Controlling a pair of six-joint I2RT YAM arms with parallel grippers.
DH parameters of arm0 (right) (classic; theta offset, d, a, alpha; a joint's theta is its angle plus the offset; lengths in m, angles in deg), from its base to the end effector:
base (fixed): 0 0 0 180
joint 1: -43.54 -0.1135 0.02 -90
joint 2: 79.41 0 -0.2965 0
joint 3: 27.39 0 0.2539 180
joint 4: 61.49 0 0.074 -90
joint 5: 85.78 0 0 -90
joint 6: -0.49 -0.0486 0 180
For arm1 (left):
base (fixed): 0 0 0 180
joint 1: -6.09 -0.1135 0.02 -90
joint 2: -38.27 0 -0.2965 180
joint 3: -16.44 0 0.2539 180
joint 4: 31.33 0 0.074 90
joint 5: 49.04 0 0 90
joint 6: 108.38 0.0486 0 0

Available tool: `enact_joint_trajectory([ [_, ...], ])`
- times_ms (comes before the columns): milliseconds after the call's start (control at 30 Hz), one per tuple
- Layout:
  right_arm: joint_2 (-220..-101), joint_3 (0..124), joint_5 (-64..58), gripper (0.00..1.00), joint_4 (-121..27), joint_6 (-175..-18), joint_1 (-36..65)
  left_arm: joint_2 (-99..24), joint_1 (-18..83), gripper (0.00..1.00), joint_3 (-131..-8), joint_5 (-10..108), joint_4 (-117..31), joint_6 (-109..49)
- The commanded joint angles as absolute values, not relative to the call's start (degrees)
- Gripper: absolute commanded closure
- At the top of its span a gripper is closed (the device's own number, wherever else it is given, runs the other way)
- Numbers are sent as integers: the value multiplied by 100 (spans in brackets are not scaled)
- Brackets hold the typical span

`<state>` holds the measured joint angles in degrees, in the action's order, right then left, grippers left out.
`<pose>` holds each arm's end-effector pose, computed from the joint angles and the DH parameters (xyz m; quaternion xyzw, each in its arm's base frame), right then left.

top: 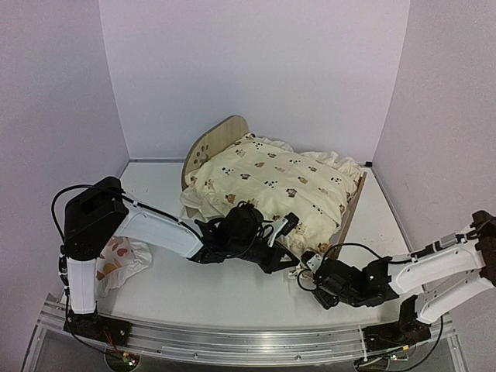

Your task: Set up the pet bed

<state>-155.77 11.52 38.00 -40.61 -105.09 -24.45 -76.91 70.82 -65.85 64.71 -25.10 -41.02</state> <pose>0.1044 0.1862 0.1499 -0.3354 0.8609 -0.0344 0.3809 0.1809 -0.4291 0.1908 0.3999 0.7385 -0.4815 0.2506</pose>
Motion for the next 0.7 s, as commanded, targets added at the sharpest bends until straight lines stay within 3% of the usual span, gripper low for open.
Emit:
enact_joint_trajectory([
  [0, -14725, 1061, 3328, 100, -3284, -11144, -2476, -7309, 7033, 100, -6715, 6339, -2204, -4134],
  [533, -12517, 1091, 3410, 100, -1850, -11372, -2475, -6996, 7026, 100, -6976, 6194, -2519, -3949],
  [600, -12505, 1030, 3199, 96, -1846, -11277, -2475, -7040, 7026, 100, -7017, 6226, -2544, -3948],
  [667, -12680, 964, 3109, 86, -1846, -11290, -2475, -7114, 7029, 100, -7042, 6258, -2557, -3967],
])
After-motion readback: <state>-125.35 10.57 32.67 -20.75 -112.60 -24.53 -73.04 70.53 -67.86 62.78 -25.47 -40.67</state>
